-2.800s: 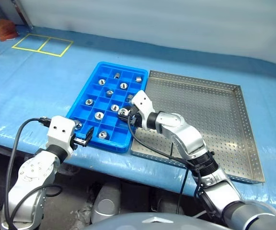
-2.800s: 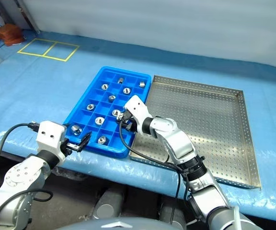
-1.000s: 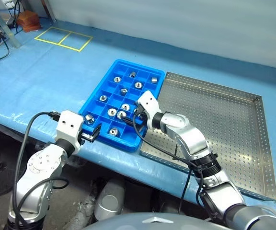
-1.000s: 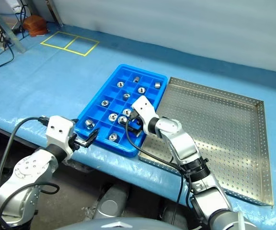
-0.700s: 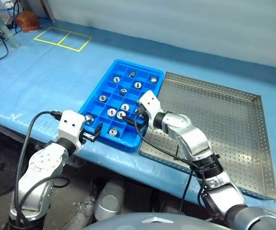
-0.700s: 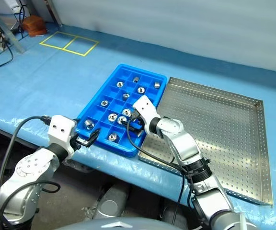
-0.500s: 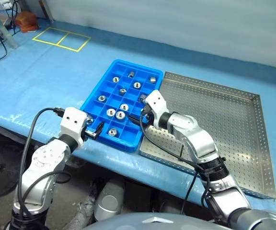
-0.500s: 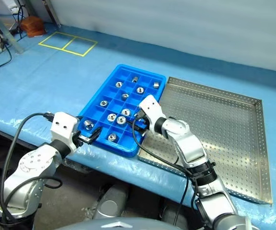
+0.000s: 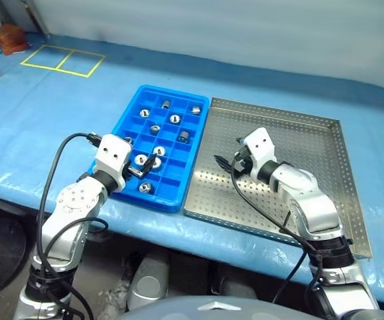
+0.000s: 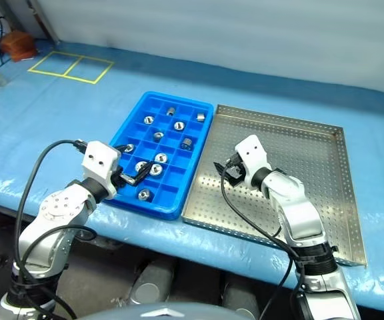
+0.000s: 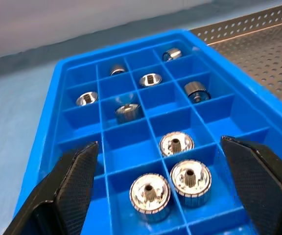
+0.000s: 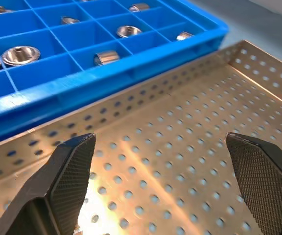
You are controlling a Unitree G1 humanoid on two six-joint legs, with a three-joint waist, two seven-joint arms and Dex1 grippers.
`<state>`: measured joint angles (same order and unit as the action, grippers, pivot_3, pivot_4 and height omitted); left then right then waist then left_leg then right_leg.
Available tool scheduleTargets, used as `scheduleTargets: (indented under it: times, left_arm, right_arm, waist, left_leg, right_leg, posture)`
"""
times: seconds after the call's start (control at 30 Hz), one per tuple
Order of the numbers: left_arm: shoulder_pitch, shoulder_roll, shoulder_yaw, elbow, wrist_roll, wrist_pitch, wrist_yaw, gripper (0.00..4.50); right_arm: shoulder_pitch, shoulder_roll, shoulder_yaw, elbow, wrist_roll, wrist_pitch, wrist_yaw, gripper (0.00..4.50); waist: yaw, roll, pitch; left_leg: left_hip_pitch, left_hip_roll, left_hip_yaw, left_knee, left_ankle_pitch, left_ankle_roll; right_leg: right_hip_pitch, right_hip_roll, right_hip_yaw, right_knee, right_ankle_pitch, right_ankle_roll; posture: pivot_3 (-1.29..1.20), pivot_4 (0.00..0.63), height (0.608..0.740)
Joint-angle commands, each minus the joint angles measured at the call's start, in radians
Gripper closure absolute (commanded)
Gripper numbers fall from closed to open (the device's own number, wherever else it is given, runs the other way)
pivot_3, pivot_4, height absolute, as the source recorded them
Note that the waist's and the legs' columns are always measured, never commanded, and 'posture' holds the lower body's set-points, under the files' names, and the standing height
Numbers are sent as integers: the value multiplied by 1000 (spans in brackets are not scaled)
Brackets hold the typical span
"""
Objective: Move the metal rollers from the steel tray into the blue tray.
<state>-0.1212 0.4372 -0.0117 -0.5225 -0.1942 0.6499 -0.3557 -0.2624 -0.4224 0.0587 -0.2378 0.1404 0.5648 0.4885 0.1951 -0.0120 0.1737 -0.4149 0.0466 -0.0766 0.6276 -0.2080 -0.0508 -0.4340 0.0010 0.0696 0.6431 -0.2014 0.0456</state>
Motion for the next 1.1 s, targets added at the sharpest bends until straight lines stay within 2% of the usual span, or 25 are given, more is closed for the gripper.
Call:
scheduleTargets:
  times: [0.03,0.2,0.4,1.1]
  left_arm:
    - [-36,0,-7,10,4,-49,-22,131]
    - [-61,3,-14,37,-25,-57,-72,131]
    - [-73,-7,-19,60,-10,-71,-75,131]
    - [-50,-10,-4,41,-9,-67,-68,131]
  right_arm:
    - [20,-27,-58,-41,13,-42,6,26]
    - [85,-79,-82,-79,56,-83,88,26]
    - [112,-92,-89,-102,68,-92,100,26]
    - [81,-89,-51,-80,59,-91,101,26]
  waist:
    - [-23,0,0]
    - [-79,0,0]
    - [-132,0,0]
    - [-141,0,0]
  left_leg:
    - [1,0,0,0,0,0]
    - [3,0,-1,0,0,0]
    - [4,0,-1,1,0,1]
    - [4,-1,-1,2,1,2]
  right_leg:
    - [1,0,0,0,0,0]
    - [4,0,0,0,0,0]
    - [4,0,1,1,0,0]
    - [5,0,2,1,1,2]
  posture:
    - [246,150,740]
    - [215,150,740]
    - [205,150,740]
    - [237,150,740]
